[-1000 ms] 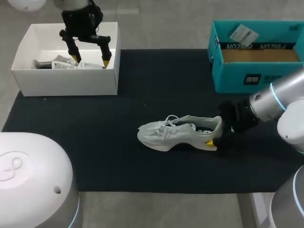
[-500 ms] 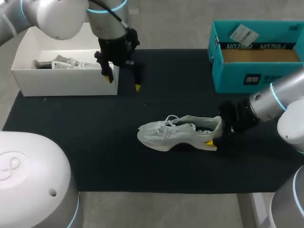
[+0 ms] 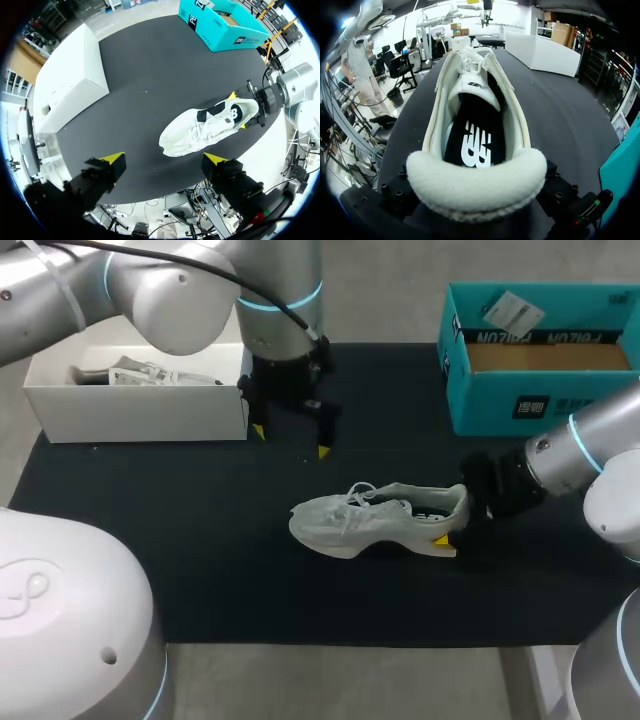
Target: Take the shoe out of the shoebox, open the shoe tongue, remove and reinsert the insole, then place the shoe into the shoebox
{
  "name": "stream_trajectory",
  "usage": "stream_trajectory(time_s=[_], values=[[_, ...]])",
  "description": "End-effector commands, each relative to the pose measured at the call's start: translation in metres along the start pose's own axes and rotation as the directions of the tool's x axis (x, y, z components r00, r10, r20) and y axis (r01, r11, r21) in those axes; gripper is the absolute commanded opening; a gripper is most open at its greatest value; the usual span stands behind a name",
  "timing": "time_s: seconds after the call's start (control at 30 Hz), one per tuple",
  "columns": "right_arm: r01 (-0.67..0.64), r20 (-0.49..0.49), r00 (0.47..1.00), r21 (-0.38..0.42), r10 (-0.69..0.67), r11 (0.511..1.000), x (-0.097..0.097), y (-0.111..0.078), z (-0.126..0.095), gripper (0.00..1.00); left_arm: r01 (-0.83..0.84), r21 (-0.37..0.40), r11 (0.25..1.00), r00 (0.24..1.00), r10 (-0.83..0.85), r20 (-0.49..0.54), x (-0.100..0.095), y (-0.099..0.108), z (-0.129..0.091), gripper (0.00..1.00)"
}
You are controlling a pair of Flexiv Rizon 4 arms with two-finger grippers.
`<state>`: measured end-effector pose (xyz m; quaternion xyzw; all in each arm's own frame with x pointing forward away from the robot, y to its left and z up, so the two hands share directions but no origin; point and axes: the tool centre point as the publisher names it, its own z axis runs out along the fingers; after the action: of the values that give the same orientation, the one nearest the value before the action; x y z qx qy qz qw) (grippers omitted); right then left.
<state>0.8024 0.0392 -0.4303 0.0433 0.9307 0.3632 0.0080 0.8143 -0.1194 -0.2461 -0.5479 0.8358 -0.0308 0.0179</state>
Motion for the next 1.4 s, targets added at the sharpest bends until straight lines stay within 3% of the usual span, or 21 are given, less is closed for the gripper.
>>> stream_trajectory(time_s=[0.03,0.43,0.5,0.67,0.97,1.4], values=[[0.000,0.002,1.000,0.003,0.000,1.000,-0.002,-0.001,0.004,0.00,0.000,-0.001,1.000,1.000,0.000,-0.001,0.000,0.000,0.000,1.00],[0.000,0.002,1.000,0.003,0.000,1.000,-0.002,-0.001,0.004,0.00,0.000,-0.001,1.000,1.000,0.000,-0.001,0.000,0.000,0.000,1.00],[0.000,0.002,1.000,0.003,0.000,1.000,-0.002,-0.001,0.004,0.00,0.075,0.032,0.997,0.997,-0.076,0.015,0.002,0.000,-0.002,1.00],[0.000,0.002,1.000,0.003,0.000,1.000,-0.002,-0.001,0.004,0.00,0.219,0.078,0.972,0.970,-0.226,0.087,0.021,0.004,0.004,1.00],[0.000,0.002,1.000,0.003,0.000,1.000,-0.002,-0.001,0.004,0.00,0.365,0.146,0.920,0.931,-0.365,-0.027,0.065,0.015,0.026,1.00],[0.000,0.002,1.000,0.003,0.000,1.000,-0.002,-0.001,0.004,0.00,0.300,0.125,0.946,0.954,-0.298,-0.035,0.121,0.007,0.063,1.00]])
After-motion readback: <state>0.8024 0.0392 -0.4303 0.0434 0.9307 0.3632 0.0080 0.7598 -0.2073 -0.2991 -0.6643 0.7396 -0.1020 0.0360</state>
